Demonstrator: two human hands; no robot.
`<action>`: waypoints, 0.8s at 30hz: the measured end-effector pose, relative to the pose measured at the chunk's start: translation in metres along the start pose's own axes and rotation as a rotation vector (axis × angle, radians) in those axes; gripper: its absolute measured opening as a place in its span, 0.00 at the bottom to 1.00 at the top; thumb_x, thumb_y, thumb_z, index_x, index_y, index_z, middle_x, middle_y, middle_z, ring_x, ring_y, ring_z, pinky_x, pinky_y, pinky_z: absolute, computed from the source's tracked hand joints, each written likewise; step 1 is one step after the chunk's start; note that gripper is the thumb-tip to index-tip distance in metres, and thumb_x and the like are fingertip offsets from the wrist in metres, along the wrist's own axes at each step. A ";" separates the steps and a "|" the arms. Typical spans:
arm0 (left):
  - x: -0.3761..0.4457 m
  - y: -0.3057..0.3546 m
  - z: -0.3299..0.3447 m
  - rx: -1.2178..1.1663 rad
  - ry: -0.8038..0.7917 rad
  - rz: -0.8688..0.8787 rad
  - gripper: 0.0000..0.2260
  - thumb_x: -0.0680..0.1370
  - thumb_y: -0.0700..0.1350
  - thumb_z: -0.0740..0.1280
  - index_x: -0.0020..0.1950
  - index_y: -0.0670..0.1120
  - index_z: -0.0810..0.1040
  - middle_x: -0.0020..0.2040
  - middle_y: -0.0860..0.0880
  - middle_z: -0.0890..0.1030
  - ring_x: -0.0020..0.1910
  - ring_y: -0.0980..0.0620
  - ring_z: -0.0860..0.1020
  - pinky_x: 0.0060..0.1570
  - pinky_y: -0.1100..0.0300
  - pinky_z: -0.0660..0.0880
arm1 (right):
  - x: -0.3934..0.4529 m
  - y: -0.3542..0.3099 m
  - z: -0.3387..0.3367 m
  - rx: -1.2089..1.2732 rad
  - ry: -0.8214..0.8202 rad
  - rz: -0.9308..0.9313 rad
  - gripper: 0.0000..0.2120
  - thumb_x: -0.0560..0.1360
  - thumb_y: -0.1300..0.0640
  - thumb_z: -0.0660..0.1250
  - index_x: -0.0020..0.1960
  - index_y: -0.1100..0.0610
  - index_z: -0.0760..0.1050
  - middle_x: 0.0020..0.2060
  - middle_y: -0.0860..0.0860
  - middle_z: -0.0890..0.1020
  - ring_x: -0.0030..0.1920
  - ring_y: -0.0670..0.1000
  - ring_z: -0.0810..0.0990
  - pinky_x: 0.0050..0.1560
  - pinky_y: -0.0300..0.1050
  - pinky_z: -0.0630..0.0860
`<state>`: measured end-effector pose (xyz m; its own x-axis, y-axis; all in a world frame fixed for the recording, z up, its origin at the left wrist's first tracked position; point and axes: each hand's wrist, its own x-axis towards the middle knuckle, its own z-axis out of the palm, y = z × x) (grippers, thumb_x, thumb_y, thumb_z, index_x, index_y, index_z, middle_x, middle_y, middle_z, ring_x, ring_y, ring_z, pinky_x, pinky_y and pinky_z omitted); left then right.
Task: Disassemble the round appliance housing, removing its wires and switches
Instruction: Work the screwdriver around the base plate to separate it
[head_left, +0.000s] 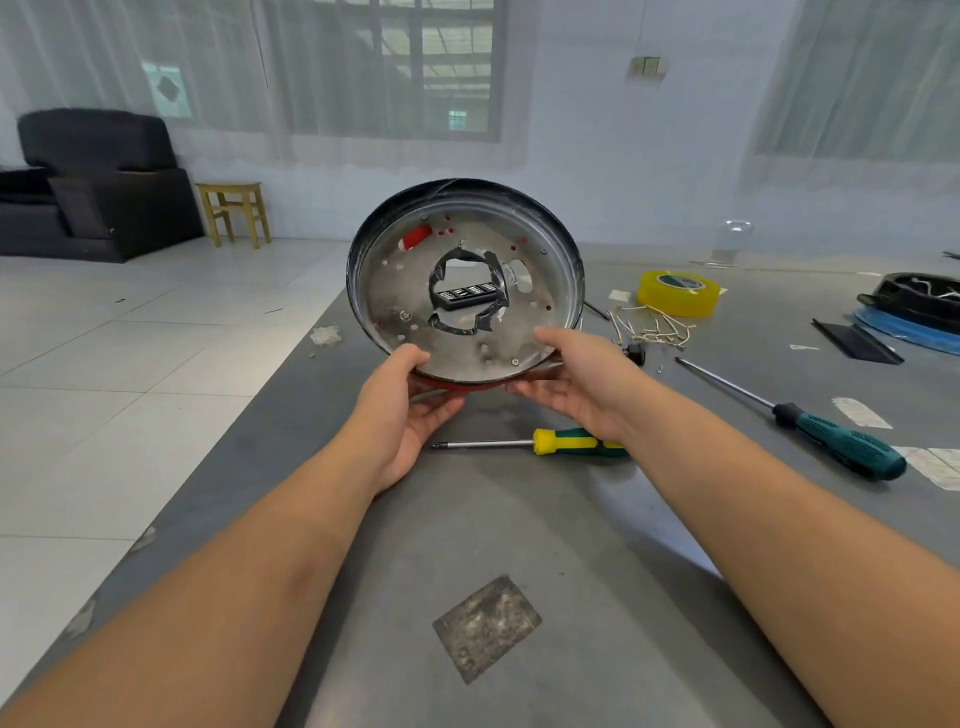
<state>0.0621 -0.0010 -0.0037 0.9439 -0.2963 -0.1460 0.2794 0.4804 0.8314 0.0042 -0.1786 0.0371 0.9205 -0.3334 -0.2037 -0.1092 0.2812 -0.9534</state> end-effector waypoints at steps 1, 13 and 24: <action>0.000 0.000 0.001 0.000 0.002 0.007 0.06 0.83 0.47 0.66 0.56 0.46 0.78 0.51 0.43 0.79 0.49 0.45 0.83 0.46 0.54 0.83 | 0.000 0.002 0.001 0.016 0.005 -0.007 0.10 0.81 0.63 0.63 0.61 0.63 0.74 0.49 0.63 0.86 0.47 0.62 0.87 0.36 0.45 0.84; 0.007 -0.003 -0.003 0.093 -0.044 -0.016 0.08 0.82 0.43 0.71 0.60 0.41 0.81 0.51 0.44 0.89 0.46 0.50 0.88 0.41 0.58 0.84 | 0.000 0.020 0.022 0.161 -0.139 -0.049 0.10 0.79 0.73 0.60 0.54 0.63 0.75 0.41 0.58 0.88 0.43 0.56 0.88 0.38 0.47 0.84; 0.005 0.001 -0.005 -0.064 -0.061 -0.011 0.08 0.84 0.36 0.66 0.63 0.37 0.77 0.52 0.40 0.88 0.52 0.43 0.88 0.50 0.48 0.86 | -0.004 0.009 -0.014 -0.637 0.066 -0.365 0.19 0.80 0.40 0.67 0.51 0.57 0.81 0.46 0.54 0.86 0.39 0.49 0.88 0.47 0.49 0.85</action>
<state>0.0680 0.0022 -0.0064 0.9287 -0.3508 -0.1204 0.3024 0.5283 0.7933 -0.0055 -0.1871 0.0265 0.9176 -0.3651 0.1574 -0.0155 -0.4285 -0.9034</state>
